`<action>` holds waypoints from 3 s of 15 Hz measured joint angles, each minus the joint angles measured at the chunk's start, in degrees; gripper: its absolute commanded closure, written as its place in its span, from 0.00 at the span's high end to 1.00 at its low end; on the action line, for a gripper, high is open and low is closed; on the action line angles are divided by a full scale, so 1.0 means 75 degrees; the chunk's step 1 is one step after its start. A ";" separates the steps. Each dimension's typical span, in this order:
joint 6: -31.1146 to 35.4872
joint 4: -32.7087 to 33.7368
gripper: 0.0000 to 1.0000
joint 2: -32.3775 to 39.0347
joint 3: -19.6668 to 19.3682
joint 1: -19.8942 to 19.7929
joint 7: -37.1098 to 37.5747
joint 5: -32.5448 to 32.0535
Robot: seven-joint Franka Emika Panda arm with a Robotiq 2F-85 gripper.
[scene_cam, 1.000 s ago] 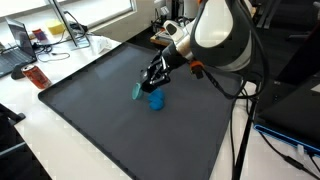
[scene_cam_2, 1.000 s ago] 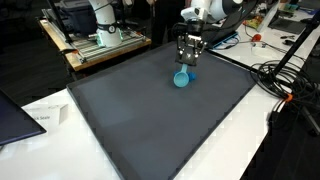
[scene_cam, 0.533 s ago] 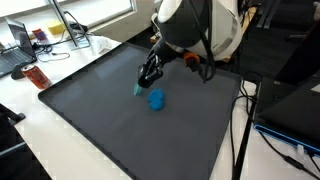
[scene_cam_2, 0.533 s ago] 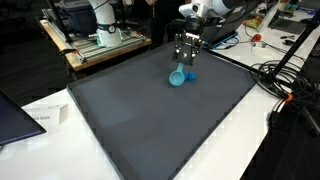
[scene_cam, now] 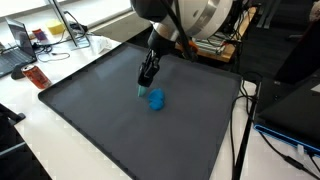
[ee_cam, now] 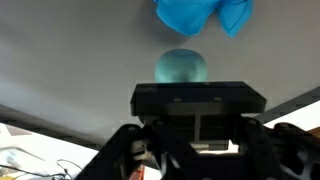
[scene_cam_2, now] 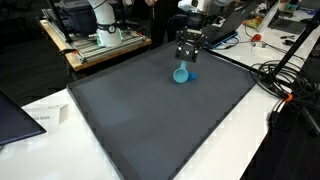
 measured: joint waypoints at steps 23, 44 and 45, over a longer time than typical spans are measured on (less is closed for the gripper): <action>0.0003 0.0297 0.28 -0.0221 0.3153 -0.2777 -0.0284 -0.0033; 0.0001 0.0039 0.28 0.0180 0.5393 -0.4969 -0.0255 -0.0034; 0.0001 0.0038 0.28 0.0180 0.5421 -0.5000 -0.0255 -0.0034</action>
